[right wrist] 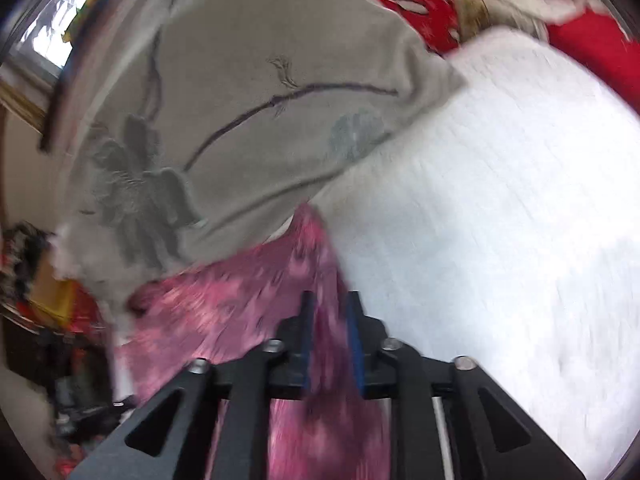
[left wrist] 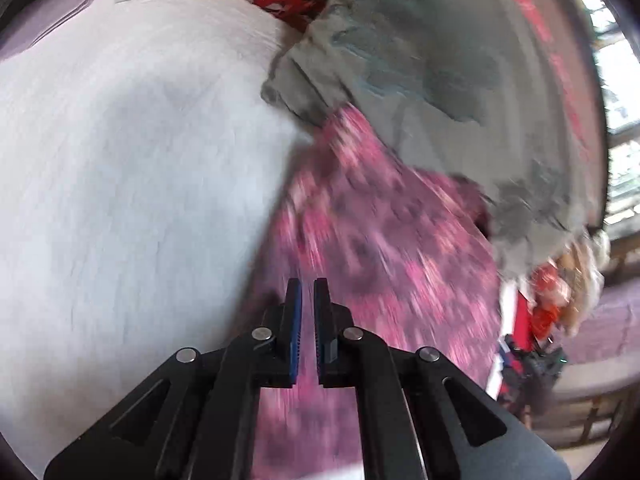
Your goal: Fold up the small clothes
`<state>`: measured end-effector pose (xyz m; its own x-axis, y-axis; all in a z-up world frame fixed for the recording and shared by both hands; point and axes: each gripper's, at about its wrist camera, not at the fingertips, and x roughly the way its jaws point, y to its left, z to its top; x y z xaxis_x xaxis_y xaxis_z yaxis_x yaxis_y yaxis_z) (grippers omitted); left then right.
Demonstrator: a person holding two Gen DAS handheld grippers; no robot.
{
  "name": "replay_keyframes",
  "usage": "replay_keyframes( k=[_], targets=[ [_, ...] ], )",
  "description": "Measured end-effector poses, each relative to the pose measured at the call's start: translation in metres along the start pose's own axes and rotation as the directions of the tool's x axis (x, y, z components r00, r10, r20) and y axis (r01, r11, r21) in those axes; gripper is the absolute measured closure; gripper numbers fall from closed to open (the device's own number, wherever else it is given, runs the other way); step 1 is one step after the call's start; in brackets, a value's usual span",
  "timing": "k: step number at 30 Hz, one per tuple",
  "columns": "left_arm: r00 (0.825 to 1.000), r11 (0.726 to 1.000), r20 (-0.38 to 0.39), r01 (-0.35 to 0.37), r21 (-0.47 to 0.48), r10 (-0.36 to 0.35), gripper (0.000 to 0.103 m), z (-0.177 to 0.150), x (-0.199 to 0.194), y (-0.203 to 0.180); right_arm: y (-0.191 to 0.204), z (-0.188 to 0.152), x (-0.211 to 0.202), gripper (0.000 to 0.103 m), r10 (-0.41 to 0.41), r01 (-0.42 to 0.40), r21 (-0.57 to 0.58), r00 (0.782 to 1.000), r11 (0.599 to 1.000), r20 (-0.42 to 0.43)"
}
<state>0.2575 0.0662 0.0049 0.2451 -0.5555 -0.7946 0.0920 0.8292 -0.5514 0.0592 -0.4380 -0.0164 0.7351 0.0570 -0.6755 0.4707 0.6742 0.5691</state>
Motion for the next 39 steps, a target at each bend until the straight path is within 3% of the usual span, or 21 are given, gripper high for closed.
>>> replay_keyframes(
  k=[2, 5, 7, 8, 11, 12, 15, 16, 17, 20, 29, 33, 36, 39],
  targets=[
    [0.999, 0.999, -0.008, 0.037, 0.020, -0.036, 0.099, -0.022, -0.011, 0.004, -0.015, -0.025, -0.017, 0.060, 0.021, -0.021, -0.005, 0.999, 1.000, -0.026],
    [0.999, 1.000, -0.048, 0.003, 0.026, -0.002, 0.098, -0.051, -0.004, 0.011, -0.036, -0.070, -0.031, 0.055, 0.078, -0.074, 0.059, 0.995, 0.995, -0.062],
    [0.996, 1.000, -0.091, -0.002, -0.019, 0.000, 0.099, -0.063, 0.006, 0.019, -0.031, -0.090, -0.033, 0.070, 0.086, -0.083, 0.049, 0.994, 0.995, -0.066],
    [0.996, 0.999, -0.093, 0.010, -0.051, -0.015, 0.099, -0.070, 0.007, 0.024, -0.022, -0.096, -0.037, 0.097, 0.073, -0.073, -0.003, 0.996, 0.997, -0.045],
    [0.995, 0.990, -0.076, 0.055, -0.126, -0.065, 0.099, -0.080, -0.003, 0.039, -0.013, -0.100, -0.064, 0.100, 0.064, -0.062, -0.020, 0.993, 0.998, 0.095],
    [0.994, 0.986, -0.080, 0.068, -0.151, -0.081, 0.099, -0.082, -0.004, 0.044, -0.016, -0.099, -0.066, 0.100, 0.022, -0.021, -0.007, 0.995, 1.000, 0.099],
    [0.992, 0.982, -0.074, 0.086, -0.165, -0.100, 0.099, -0.092, -0.021, 0.059, -0.023, -0.100, -0.047, 0.099, -0.104, 0.105, 0.009, 0.994, 0.994, -0.020],
    [0.993, 0.983, -0.060, 0.091, -0.161, -0.102, 0.099, -0.094, -0.030, 0.062, -0.018, -0.103, -0.050, 0.099, -0.122, 0.122, -0.003, 0.992, 0.993, -0.011],
    [0.994, 0.984, -0.037, 0.091, -0.155, -0.098, 0.099, -0.096, -0.039, 0.064, -0.011, -0.106, -0.058, 0.094, -0.114, 0.115, -0.013, 0.993, 0.993, 0.025],
    [0.995, 0.983, -0.012, 0.092, -0.156, -0.095, 0.099, -0.098, -0.051, 0.067, 0.005, -0.115, -0.079, 0.093, -0.083, 0.084, -0.003, 0.992, 0.996, 0.095],
    [0.990, 0.981, -0.051, 0.122, -0.151, -0.131, 0.098, -0.114, -0.058, 0.075, 0.036, -0.150, -0.104, 0.092, -0.119, 0.118, 0.014, 0.989, 0.993, 0.090],
    [0.992, 0.991, -0.067, 0.101, -0.092, -0.108, 0.077, -0.122, -0.066, 0.076, 0.045, -0.162, -0.123, 0.089, -0.132, 0.128, 0.043, 0.983, 0.991, 0.130],
    [0.993, 0.991, -0.055, 0.095, -0.091, -0.100, 0.076, -0.124, -0.070, 0.084, 0.053, -0.165, -0.126, 0.079, -0.101, 0.089, 0.080, 0.984, 0.993, 0.147],
    [0.992, 0.985, -0.069, 0.097, -0.140, -0.108, 0.076, -0.122, -0.066, 0.092, 0.059, -0.166, -0.124, 0.079, -0.069, 0.056, 0.091, 0.987, 0.994, 0.145]
  ],
)
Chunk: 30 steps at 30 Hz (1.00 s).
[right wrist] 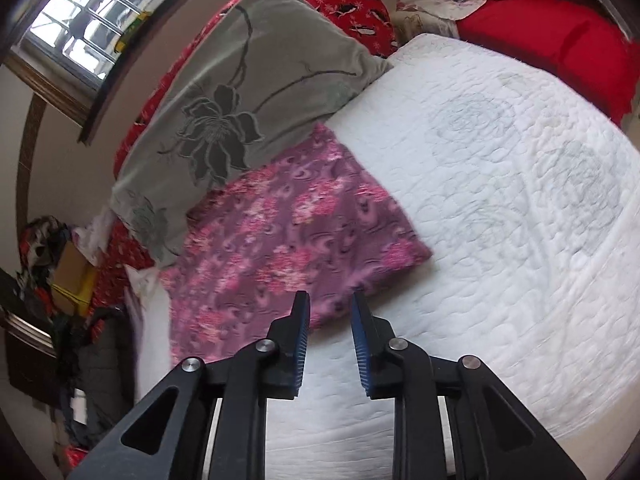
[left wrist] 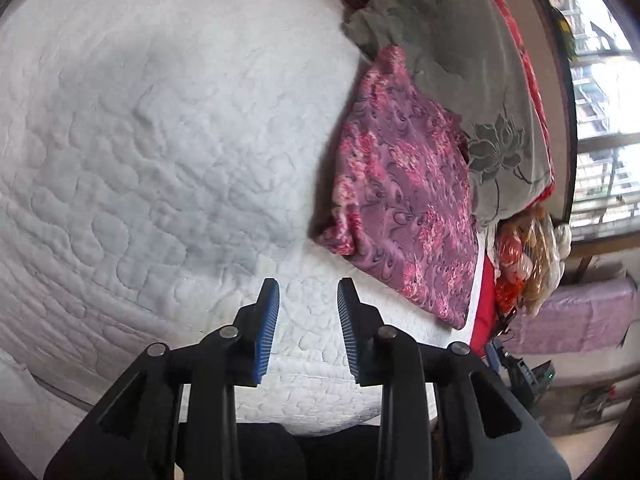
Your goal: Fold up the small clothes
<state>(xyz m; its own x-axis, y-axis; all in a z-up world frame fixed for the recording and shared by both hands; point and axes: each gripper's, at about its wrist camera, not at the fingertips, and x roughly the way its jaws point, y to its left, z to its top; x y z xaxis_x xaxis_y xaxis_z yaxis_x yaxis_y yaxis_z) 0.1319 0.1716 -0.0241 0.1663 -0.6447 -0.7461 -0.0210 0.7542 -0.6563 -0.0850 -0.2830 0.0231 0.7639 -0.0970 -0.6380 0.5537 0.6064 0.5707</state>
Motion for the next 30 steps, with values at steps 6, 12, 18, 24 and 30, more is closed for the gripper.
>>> replay_keyframes(
  k=[6, 12, 18, 24, 30],
  targets=[
    [0.999, 1.000, -0.028, 0.018, -0.020, -0.018, 0.075, 0.005, 0.012, -0.015, -0.018, 0.007, 0.019, 0.073, 0.022, -0.020, 0.062, 0.999, 0.998, -0.031],
    [0.999, 0.996, 0.023, 0.034, -0.086, -0.032, 0.060, 0.011, 0.031, -0.016, -0.050, 0.019, 0.068, 0.072, 0.028, -0.005, 0.157, 0.989, 0.988, -0.145],
    [0.998, 0.989, 0.065, -0.004, -0.145, 0.014, 0.060, 0.016, 0.044, -0.024, -0.076, 0.021, 0.098, 0.065, 0.145, -0.086, 0.281, 0.970, 0.956, -0.197],
    [0.989, 0.981, 0.084, -0.108, -0.159, 0.122, 0.064, 0.014, 0.050, -0.038, -0.090, 0.021, 0.104, 0.062, 0.251, -0.165, 0.392, 0.951, 0.905, -0.179],
    [0.961, 0.965, 0.156, -0.203, -0.168, 0.229, 0.096, 0.012, 0.032, -0.042, -0.086, 0.042, 0.088, 0.099, 0.315, -0.278, 0.292, 0.945, 0.915, -0.086]
  ],
)
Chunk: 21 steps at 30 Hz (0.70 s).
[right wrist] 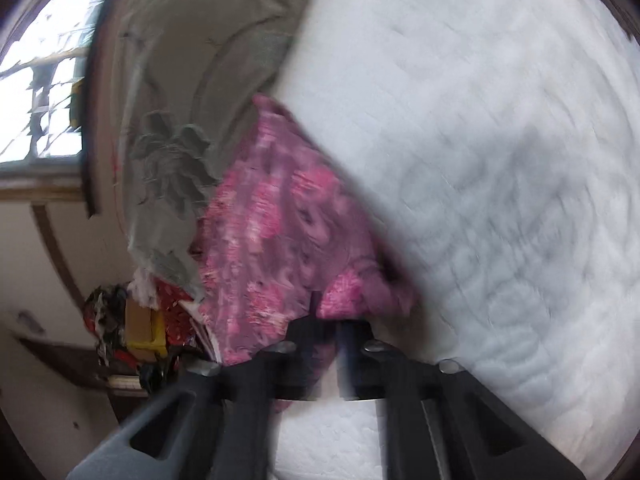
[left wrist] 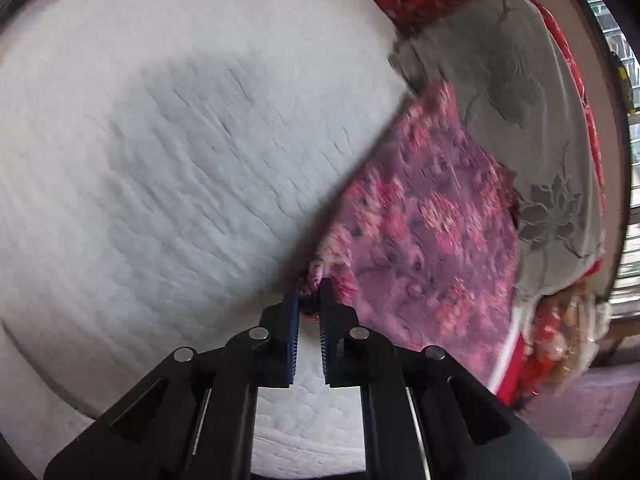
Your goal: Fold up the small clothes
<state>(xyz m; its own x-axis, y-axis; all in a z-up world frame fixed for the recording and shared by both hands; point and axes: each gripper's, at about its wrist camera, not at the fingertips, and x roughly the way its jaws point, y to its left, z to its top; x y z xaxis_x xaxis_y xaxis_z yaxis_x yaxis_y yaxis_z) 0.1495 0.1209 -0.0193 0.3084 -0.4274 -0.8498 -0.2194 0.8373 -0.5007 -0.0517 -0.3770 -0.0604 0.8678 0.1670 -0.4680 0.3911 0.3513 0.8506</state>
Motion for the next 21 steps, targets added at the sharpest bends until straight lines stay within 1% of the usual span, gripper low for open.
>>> replay_keyframes(
  k=[2, 4, 5, 7, 8, 9, 10, 11, 12, 13, 14, 15, 16, 17, 18, 19, 21],
  targets=[
    [1.000, 1.000, 0.002, -0.013, 0.018, 0.013, 0.096, -0.001, -0.001, 0.000, 0.011, 0.004, -0.013, 0.099, 0.017, -0.015, -0.075, 0.999, 0.997, 0.029],
    [0.999, 0.999, -0.007, -0.039, 0.028, 0.039, 0.096, -0.004, 0.002, 0.002, 0.014, 0.007, -0.013, 0.099, 0.012, -0.011, -0.106, 1.000, 0.994, 0.013],
    [0.999, 0.999, -0.021, -0.042, 0.022, 0.042, 0.096, -0.005, 0.005, 0.003, 0.010, 0.007, -0.010, 0.099, -0.011, 0.011, -0.105, 1.000, 0.994, -0.004],
    [0.999, 1.000, -0.033, -0.001, 0.010, 0.002, 0.096, -0.005, 0.002, 0.007, -0.004, 0.007, -0.001, 0.099, -0.065, 0.062, -0.074, 0.997, 0.995, -0.051],
    [0.999, 1.000, -0.034, 0.026, 0.017, -0.025, 0.096, -0.005, -0.004, 0.007, -0.014, 0.007, 0.004, 0.098, -0.083, 0.080, -0.038, 0.993, 0.996, -0.089],
    [0.998, 0.998, -0.032, 0.050, 0.026, -0.050, 0.096, -0.004, -0.009, 0.006, -0.024, 0.008, 0.004, 0.093, -0.092, 0.094, 0.010, 0.989, 0.996, -0.120],
    [0.997, 0.997, -0.024, 0.071, 0.038, -0.070, 0.096, -0.002, -0.016, 0.004, -0.027, 0.008, 0.000, 0.091, -0.085, 0.090, 0.030, 0.989, 0.996, -0.123],
    [0.997, 0.996, -0.004, 0.075, 0.054, -0.075, 0.096, 0.001, -0.024, 0.000, -0.027, 0.010, -0.007, 0.090, -0.074, 0.078, 0.033, 0.991, 0.996, -0.115],
    [0.996, 0.994, 0.022, 0.079, 0.074, -0.081, 0.096, 0.004, -0.030, -0.005, -0.020, 0.014, -0.017, 0.090, -0.085, 0.086, 0.006, 0.993, 0.996, -0.082],
    [0.996, 0.991, 0.031, 0.081, 0.104, -0.085, 0.095, 0.009, -0.033, -0.014, -0.012, 0.019, -0.024, 0.090, -0.087, 0.086, -0.028, 0.995, 0.996, -0.045],
    [0.996, 0.989, 0.028, 0.078, 0.123, -0.082, 0.095, 0.013, -0.033, -0.024, -0.004, 0.026, -0.028, 0.090, -0.073, 0.072, -0.059, 0.997, 0.996, -0.022],
    [0.996, 0.987, 0.027, 0.081, 0.141, -0.086, 0.092, 0.018, -0.031, -0.033, 0.007, 0.034, -0.029, 0.086, -0.063, 0.062, -0.091, 0.998, 0.994, -0.008],
    [0.996, 0.983, 0.024, 0.077, 0.169, -0.082, 0.086, 0.023, -0.027, -0.046, 0.017, 0.040, -0.027, 0.082, -0.075, 0.075, -0.116, 0.997, 0.990, 0.009],
    [0.998, 0.979, 0.020, 0.054, 0.196, -0.059, 0.081, 0.027, -0.021, -0.058, 0.027, 0.048, -0.022, 0.070, -0.094, 0.097, -0.143, 0.995, 0.985, 0.027],
    [1.000, 0.974, 0.019, 0.017, 0.226, -0.022, 0.070, 0.029, -0.014, -0.069, 0.040, 0.058, -0.014, 0.066, -0.108, 0.113, -0.178, 0.993, 0.978, 0.036],
    [1.000, 0.964, 0.023, -0.027, 0.265, 0.022, 0.068, 0.034, -0.003, -0.082, 0.049, 0.067, -0.007, 0.066, -0.119, 0.127, -0.203, 0.992, 0.971, 0.050],
    [0.997, 0.946, 0.027, -0.077, 0.314, 0.073, 0.068, 0.041, 0.013, -0.099, 0.068, 0.087, 0.010, 0.066, -0.156, 0.174, -0.231, 0.983, 0.957, 0.093]
  ],
)
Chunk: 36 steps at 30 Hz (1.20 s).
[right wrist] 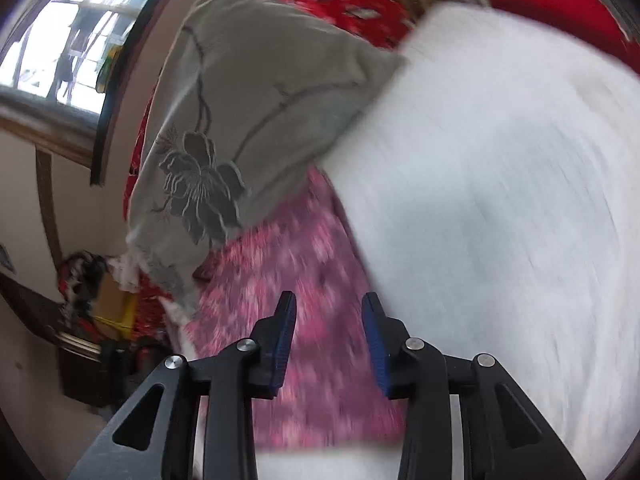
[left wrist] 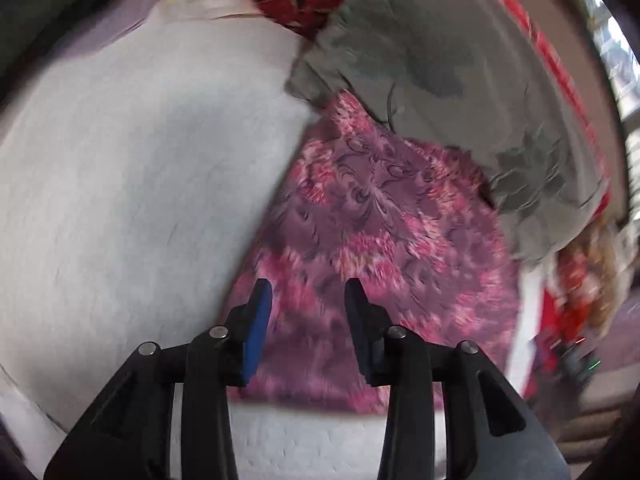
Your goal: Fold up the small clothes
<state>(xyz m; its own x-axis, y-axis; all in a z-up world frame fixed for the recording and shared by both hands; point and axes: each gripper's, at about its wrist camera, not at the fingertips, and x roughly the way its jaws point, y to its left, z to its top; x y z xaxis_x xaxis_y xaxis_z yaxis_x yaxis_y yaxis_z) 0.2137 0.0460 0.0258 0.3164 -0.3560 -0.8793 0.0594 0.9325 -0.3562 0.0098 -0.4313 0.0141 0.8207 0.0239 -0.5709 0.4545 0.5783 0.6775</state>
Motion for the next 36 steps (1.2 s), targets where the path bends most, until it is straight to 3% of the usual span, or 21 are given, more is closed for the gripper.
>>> replay_keyframes(
  k=[1, 2, 3, 7, 9, 11, 12, 15, 16, 18, 19, 21, 22, 25, 26, 27, 28, 30, 33, 36],
  targets=[
    [1.000, 1.000, -0.008, -0.012, 0.018, 0.012, 0.068, 0.006, 0.008, -0.005, 0.006, 0.009, 0.009, 0.065, -0.007, 0.007, -0.014, 1.000, 1.000, 0.016],
    [1.000, 0.999, -0.015, -0.022, 0.025, 0.022, 0.068, 0.013, 0.018, -0.010, 0.013, 0.018, 0.022, 0.057, -0.026, 0.026, -0.039, 1.000, 0.999, 0.012],
    [1.000, 0.999, -0.020, -0.022, 0.025, 0.022, 0.068, 0.018, 0.026, -0.015, 0.018, 0.027, 0.041, 0.053, -0.090, 0.089, -0.060, 0.996, 0.994, -0.014],
    [0.999, 0.999, -0.022, -0.025, 0.048, 0.027, 0.068, 0.036, 0.056, -0.032, 0.030, 0.035, 0.096, 0.056, -0.195, 0.185, -0.110, 0.976, 0.977, -0.094],
    [0.998, 0.995, -0.021, -0.065, 0.079, 0.066, 0.068, 0.037, 0.071, -0.035, 0.044, 0.036, 0.104, 0.098, -0.148, 0.134, -0.156, 0.986, 0.979, -0.082],
    [0.997, 0.994, -0.024, -0.074, 0.082, 0.076, 0.068, 0.036, 0.084, -0.033, 0.057, 0.036, 0.097, 0.099, -0.112, 0.114, -0.217, 0.993, 0.970, 0.020],
    [0.997, 0.994, -0.003, -0.073, 0.087, 0.073, 0.067, 0.035, 0.083, -0.033, 0.058, 0.036, 0.098, 0.099, -0.134, 0.141, -0.234, 0.990, 0.962, 0.048],
    [0.995, 0.986, 0.016, -0.099, 0.134, 0.098, 0.067, 0.032, 0.080, -0.038, 0.031, 0.037, 0.128, 0.100, -0.274, 0.251, -0.200, 0.957, 0.947, -0.094],
    [0.994, 0.982, 0.023, -0.111, 0.153, 0.109, 0.067, 0.030, 0.078, -0.039, 0.027, 0.037, 0.120, 0.100, -0.240, 0.226, -0.178, 0.968, 0.958, -0.065],
    [0.990, 0.974, 0.034, -0.141, 0.176, 0.137, 0.067, 0.026, 0.075, -0.041, 0.035, 0.035, 0.097, 0.089, -0.261, 0.260, -0.174, 0.965, 0.950, 0.015],
    [0.988, 0.972, 0.038, -0.152, 0.177, 0.147, 0.067, 0.023, 0.074, -0.043, 0.040, 0.032, 0.089, 0.089, -0.259, 0.262, -0.188, 0.965, 0.947, 0.043],
    [0.988, 0.973, 0.039, -0.156, 0.172, 0.151, 0.066, 0.018, 0.070, -0.042, 0.055, 0.020, 0.069, 0.089, -0.175, 0.188, -0.251, 0.982, 0.950, 0.074],
    [0.987, 0.972, 0.038, -0.159, 0.171, 0.155, 0.066, 0.015, 0.068, -0.042, 0.062, 0.012, 0.064, 0.087, -0.154, 0.166, -0.291, 0.986, 0.942, 0.063],
    [0.987, 0.974, 0.032, -0.162, 0.160, 0.159, 0.066, 0.004, 0.062, -0.042, 0.081, -0.021, 0.065, 0.068, -0.171, 0.165, -0.433, 0.985, 0.886, 0.025],
    [0.986, 0.974, 0.027, -0.165, 0.157, 0.163, 0.066, 0.001, 0.058, -0.042, 0.080, -0.031, 0.071, 0.056, -0.206, 0.180, -0.468, 0.979, 0.865, -0.003],
    [0.986, 0.973, 0.025, -0.168, 0.158, 0.166, 0.066, -0.004, 0.056, -0.048, 0.074, -0.046, 0.090, 0.052, -0.293, 0.214, -0.497, 0.952, 0.841, -0.087],
    [0.985, 0.972, 0.026, -0.171, 0.164, 0.169, 0.066, -0.007, 0.052, -0.049, 0.072, -0.052, 0.097, 0.051, -0.340, 0.235, -0.513, 0.933, 0.826, -0.120],
    [0.984, 0.965, 0.043, -0.181, 0.189, 0.176, 0.066, -0.013, 0.043, -0.050, 0.082, -0.060, 0.083, 0.051, -0.335, 0.243, -0.565, 0.940, 0.789, -0.063],
    [0.976, 0.954, 0.076, -0.215, 0.210, 0.203, 0.063, -0.018, 0.032, -0.057, 0.091, -0.060, 0.060, 0.052, -0.270, 0.185, -0.536, 0.959, 0.824, -0.084],
    [0.976, 0.954, 0.075, -0.216, 0.209, 0.205, 0.063, -0.026, 0.026, -0.056, 0.091, -0.061, 0.042, 0.052, -0.264, 0.206, -0.542, 0.964, 0.815, -0.031]
  ],
)
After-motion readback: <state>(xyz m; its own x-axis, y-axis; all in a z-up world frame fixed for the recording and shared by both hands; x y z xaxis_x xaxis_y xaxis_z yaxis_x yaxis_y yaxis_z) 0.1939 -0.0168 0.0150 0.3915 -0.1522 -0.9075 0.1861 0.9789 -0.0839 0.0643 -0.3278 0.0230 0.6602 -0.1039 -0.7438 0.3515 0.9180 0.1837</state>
